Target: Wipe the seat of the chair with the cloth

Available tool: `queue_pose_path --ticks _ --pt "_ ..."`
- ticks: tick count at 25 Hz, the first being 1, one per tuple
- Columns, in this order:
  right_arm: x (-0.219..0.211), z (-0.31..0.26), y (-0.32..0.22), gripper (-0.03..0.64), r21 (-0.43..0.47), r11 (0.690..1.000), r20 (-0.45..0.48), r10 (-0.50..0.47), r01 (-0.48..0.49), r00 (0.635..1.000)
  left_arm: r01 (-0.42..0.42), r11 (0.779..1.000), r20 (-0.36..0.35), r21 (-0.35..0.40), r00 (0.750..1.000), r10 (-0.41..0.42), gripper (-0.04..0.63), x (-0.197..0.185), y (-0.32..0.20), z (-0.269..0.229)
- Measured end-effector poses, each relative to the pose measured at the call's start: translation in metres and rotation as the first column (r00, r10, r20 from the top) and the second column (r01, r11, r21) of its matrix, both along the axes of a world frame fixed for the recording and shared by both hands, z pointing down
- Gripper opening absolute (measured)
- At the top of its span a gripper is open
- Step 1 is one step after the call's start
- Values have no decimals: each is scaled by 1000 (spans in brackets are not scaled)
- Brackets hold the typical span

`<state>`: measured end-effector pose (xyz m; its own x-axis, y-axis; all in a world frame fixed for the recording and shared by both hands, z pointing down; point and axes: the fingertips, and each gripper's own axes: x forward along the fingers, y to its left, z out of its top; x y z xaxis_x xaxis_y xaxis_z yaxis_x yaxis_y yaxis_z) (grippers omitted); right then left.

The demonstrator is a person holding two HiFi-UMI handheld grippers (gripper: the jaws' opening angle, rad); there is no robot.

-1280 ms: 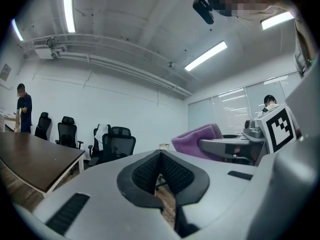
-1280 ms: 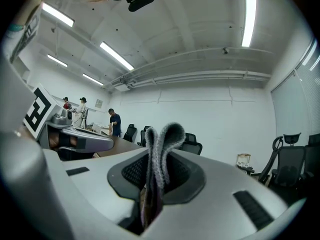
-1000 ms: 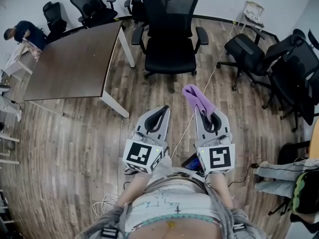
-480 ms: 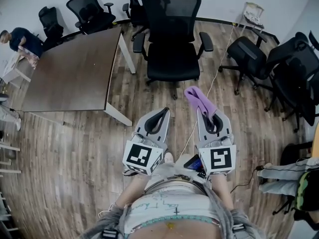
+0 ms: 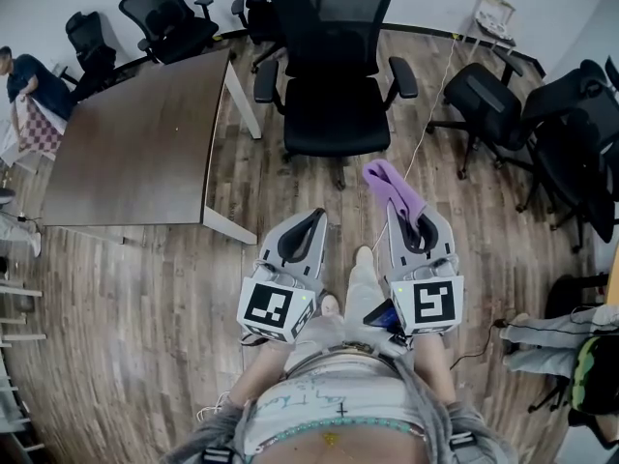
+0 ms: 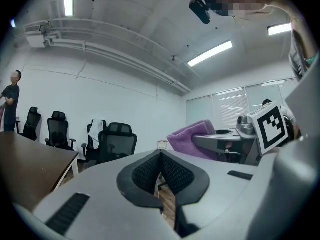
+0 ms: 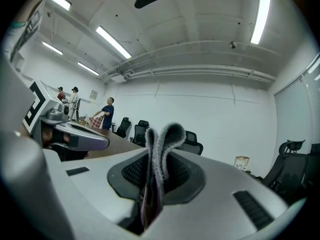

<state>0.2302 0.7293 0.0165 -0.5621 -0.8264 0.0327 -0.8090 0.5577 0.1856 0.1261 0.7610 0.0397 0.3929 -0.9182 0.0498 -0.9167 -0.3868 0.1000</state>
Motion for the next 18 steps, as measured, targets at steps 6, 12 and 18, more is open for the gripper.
queue_pose_path --ticks 6,12,18 --pt "-2 3 -56 52 -13 1000 12 -14 14 1000 15 1000 8 -20 1000 -15 2 0 -56 6" --pt "9 -7 -115 52 0 999 22 -48 48 999 38 999 11 -13 999 -38 2 13 -117 -3" --pt "25 -20 -171 52 16 992 21 -128 127 992 108 994 17 -3 994 -108 2 33 -168 -14"
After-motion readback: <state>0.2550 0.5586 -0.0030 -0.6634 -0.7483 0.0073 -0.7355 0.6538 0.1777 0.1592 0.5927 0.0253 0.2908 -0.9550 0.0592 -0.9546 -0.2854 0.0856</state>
